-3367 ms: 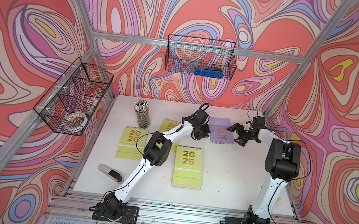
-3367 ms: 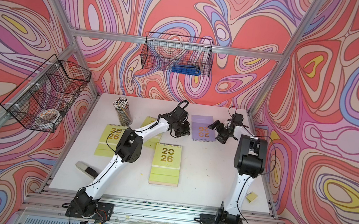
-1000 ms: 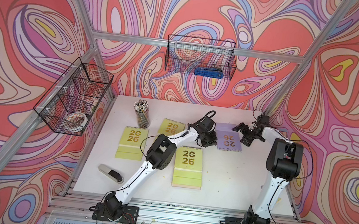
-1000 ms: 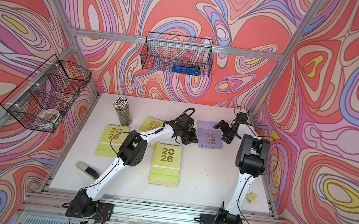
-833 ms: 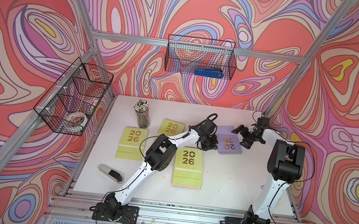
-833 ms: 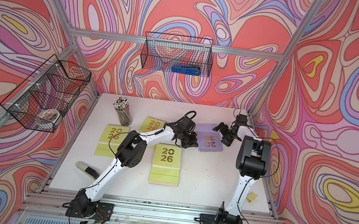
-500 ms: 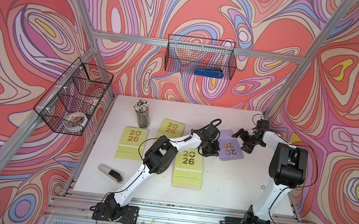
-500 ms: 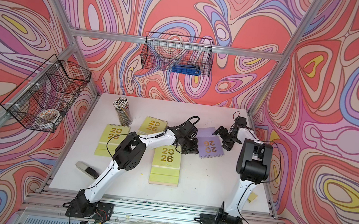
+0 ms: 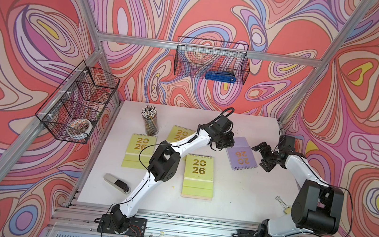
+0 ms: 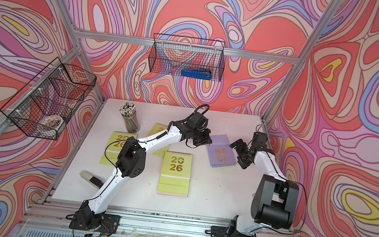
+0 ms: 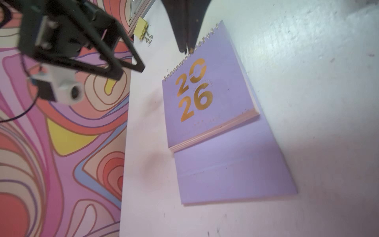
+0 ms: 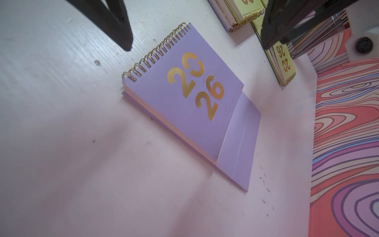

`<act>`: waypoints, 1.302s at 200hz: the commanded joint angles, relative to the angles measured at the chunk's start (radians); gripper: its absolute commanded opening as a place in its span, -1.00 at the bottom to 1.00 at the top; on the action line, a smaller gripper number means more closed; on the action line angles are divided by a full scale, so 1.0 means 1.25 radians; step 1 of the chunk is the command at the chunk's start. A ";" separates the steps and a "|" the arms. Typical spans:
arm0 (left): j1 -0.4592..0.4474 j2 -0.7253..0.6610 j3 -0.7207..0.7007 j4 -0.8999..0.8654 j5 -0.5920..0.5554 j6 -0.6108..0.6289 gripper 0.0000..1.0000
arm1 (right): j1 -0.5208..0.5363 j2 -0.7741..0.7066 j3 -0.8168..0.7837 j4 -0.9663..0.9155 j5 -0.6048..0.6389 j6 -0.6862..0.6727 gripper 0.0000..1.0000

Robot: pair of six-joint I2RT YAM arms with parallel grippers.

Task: Stack the calendars
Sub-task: Move the calendar to the center of the board, then pick up the calendar at the center of the board.

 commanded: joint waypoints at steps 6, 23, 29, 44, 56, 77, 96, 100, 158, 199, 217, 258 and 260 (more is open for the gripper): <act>0.010 0.099 0.093 -0.005 0.026 -0.023 -1.00 | 0.000 -0.059 -0.084 0.073 -0.060 0.092 0.96; 0.014 0.143 0.141 0.002 0.036 -0.042 -1.00 | 0.000 -0.082 -0.119 0.091 -0.071 0.113 0.96; 0.016 0.152 0.144 0.015 0.042 -0.051 -1.00 | 0.000 -0.087 -0.127 0.099 -0.074 0.119 0.97; 0.018 0.169 0.144 0.035 0.048 -0.067 -1.00 | 0.002 -0.093 -0.153 0.126 -0.092 0.140 0.96; 0.018 0.181 0.144 0.043 0.048 -0.072 -1.00 | 0.003 -0.091 -0.169 0.146 -0.104 0.157 0.97; 0.018 0.199 0.145 0.051 0.050 -0.079 -1.00 | 0.007 -0.079 -0.183 0.169 -0.111 0.170 0.96; 0.019 0.211 0.152 0.042 0.044 -0.074 -1.00 | 0.012 -0.068 -0.192 0.188 -0.119 0.181 0.96; 0.019 0.211 0.152 0.041 0.043 -0.072 -1.00 | 0.013 -0.068 -0.193 0.189 -0.119 0.182 0.96; 0.044 0.219 0.176 0.026 0.002 -0.051 -1.00 | 0.027 -0.047 -0.218 0.224 -0.119 0.209 0.96; 0.048 0.238 0.181 0.034 0.015 -0.061 -1.00 | 0.042 -0.023 -0.216 0.233 -0.119 0.215 0.97; 0.049 0.246 0.181 0.029 0.026 -0.063 -1.00 | 0.050 -0.016 -0.220 0.244 -0.114 0.223 0.96; 0.047 0.258 0.182 0.024 0.055 -0.068 -1.00 | 0.056 0.009 -0.240 0.296 -0.114 0.248 0.97; 0.047 0.259 0.182 0.023 0.056 -0.068 -1.00 | 0.056 0.010 -0.241 0.298 -0.113 0.249 0.97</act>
